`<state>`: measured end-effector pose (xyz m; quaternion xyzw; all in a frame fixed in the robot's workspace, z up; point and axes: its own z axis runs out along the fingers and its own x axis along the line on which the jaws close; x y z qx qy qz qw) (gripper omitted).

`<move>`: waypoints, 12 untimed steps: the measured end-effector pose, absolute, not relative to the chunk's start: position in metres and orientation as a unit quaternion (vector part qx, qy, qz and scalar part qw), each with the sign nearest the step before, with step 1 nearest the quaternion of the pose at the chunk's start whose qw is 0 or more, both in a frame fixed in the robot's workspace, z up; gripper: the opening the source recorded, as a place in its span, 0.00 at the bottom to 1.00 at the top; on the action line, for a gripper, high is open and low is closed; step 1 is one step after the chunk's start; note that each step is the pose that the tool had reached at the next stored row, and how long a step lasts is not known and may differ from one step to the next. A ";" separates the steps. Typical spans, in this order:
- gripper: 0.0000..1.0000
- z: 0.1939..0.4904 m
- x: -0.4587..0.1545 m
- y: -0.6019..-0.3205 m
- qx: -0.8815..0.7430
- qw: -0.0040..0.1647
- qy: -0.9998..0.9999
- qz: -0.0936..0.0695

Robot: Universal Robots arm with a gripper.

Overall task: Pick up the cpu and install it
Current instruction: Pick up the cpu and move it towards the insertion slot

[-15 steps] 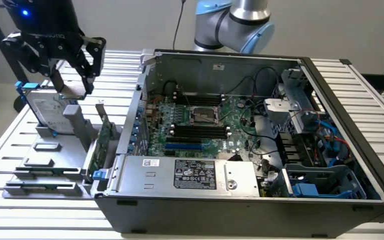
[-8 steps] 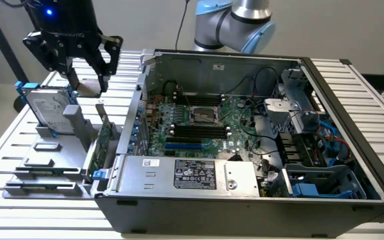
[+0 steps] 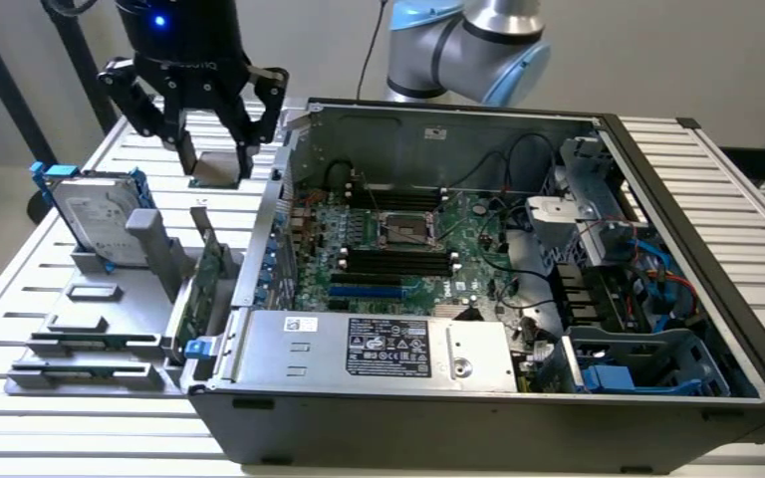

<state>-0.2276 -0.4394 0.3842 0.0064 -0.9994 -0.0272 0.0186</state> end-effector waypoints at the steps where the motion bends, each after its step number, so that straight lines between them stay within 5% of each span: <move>1: 0.55 0.384 -0.223 -0.438 0.006 0.019 -0.999 -0.027; 12: 0.55 0.383 -0.174 -0.424 0.006 0.019 -0.999 -0.027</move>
